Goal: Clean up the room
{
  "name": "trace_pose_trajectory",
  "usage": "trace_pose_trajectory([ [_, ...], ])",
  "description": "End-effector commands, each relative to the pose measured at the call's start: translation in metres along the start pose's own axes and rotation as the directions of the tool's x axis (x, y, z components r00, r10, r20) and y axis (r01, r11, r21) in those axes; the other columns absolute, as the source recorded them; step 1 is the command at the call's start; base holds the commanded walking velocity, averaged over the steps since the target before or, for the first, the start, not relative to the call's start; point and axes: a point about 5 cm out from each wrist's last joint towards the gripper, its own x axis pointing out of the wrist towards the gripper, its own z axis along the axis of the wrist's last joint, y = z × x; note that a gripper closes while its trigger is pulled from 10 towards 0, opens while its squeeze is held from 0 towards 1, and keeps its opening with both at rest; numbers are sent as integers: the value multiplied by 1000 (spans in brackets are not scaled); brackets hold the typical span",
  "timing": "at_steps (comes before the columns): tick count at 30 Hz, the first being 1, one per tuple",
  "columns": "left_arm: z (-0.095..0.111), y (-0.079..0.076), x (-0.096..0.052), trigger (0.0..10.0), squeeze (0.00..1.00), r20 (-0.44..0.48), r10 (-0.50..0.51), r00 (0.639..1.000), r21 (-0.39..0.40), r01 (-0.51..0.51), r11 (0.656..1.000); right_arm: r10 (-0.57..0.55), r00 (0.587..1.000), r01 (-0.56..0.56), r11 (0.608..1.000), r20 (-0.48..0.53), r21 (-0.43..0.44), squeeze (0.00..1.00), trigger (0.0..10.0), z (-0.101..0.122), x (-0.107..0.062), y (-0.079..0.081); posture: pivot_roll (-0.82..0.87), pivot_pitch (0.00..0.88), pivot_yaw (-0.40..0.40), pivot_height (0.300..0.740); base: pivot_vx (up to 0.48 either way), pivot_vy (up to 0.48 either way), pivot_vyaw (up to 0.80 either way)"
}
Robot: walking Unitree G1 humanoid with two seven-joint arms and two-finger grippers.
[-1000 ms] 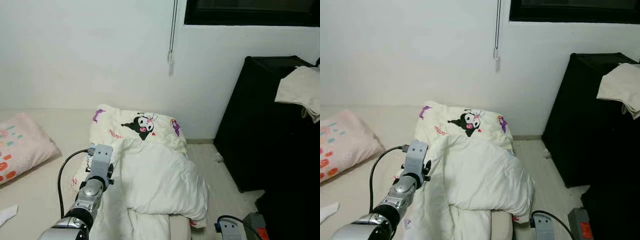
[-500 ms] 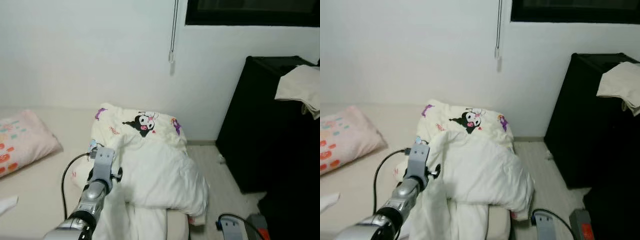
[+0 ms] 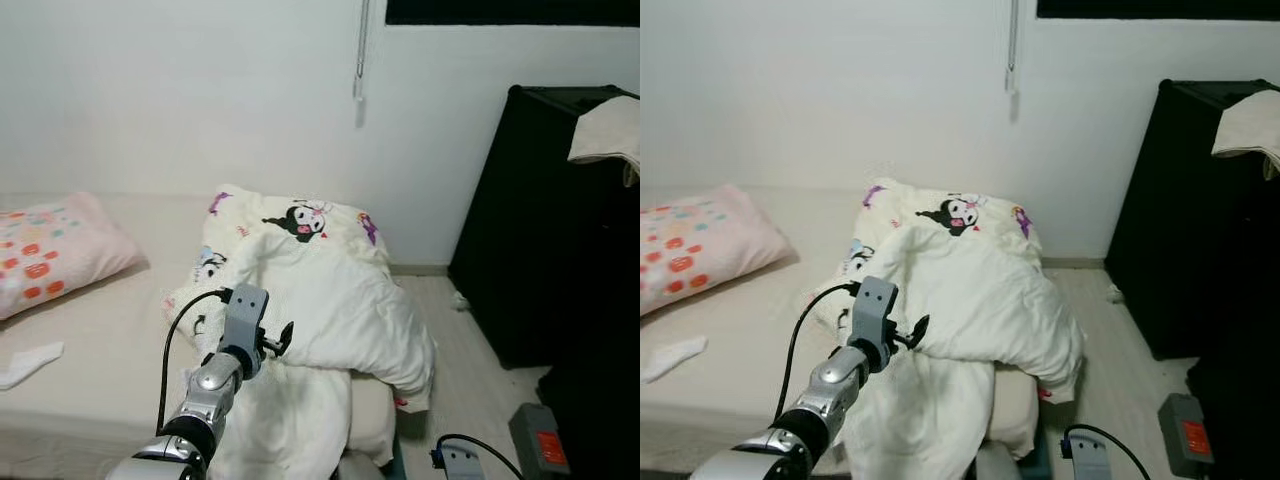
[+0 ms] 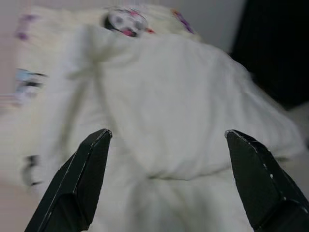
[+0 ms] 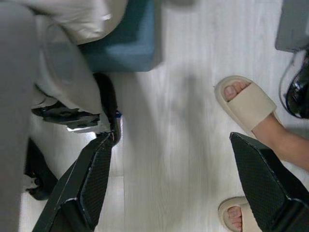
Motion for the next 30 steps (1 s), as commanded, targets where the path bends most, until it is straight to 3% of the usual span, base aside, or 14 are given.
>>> trace_pose_trajectory([
  [1,7,7,2,10000,0,25,36,999,39,-37,999,5,1000,-5,1000,24,17,0,10000,5,0,2,-186,0,-11,626,0,0,0],
  [4,7,12,3,10000,0,11,92,996,68,-93,993,6,1000,-7,1000,19,20,0,10000,1,0,4,-187,0,-8,626,0,0,0],
  [15,0,6,0,10000,0,-11,67,998,84,-66,994,10,1000,-10,1000,12,8,0,10000,0,0,3,-187,0,-7,626,0,0,0],
  [30,0,-7,2,10000,0,-18,66,998,128,-63,990,2,1000,-2,999,6,52,0,10000,-2,0,-1,-199,0,0,626,0,0,-717],
])
